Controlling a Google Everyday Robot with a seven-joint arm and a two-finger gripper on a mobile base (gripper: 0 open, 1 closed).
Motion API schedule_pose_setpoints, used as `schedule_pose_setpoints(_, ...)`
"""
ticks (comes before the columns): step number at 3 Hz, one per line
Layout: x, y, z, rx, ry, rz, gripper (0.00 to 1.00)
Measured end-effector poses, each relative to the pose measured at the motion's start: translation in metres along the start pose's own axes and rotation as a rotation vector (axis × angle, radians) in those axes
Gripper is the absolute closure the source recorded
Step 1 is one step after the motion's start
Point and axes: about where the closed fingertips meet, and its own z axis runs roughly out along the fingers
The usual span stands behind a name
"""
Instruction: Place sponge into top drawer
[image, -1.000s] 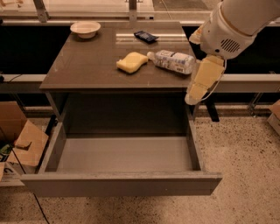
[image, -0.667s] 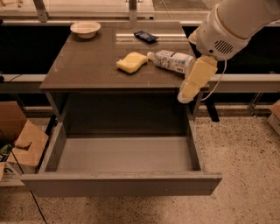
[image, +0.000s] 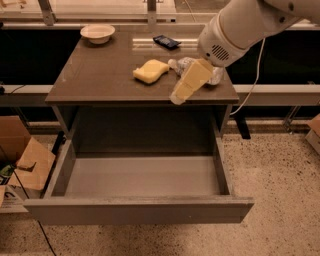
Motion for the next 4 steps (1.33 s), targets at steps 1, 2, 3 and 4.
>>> schedule_pose_setpoints(1,-0.018,-0.010,0.031,-0.017,-0.055,0.044,0.00)
schedule_pose_setpoints(2,-0.034,-0.022,0.067,-0.046,-0.084,0.080,0.00)
schedule_pose_setpoints(3,-0.041,-0.030,0.090,-0.058,-0.067,0.092,0.00)
schedule_pose_setpoints(4,-0.046,-0.041,0.114,-0.074,-0.056,0.104,0.00)
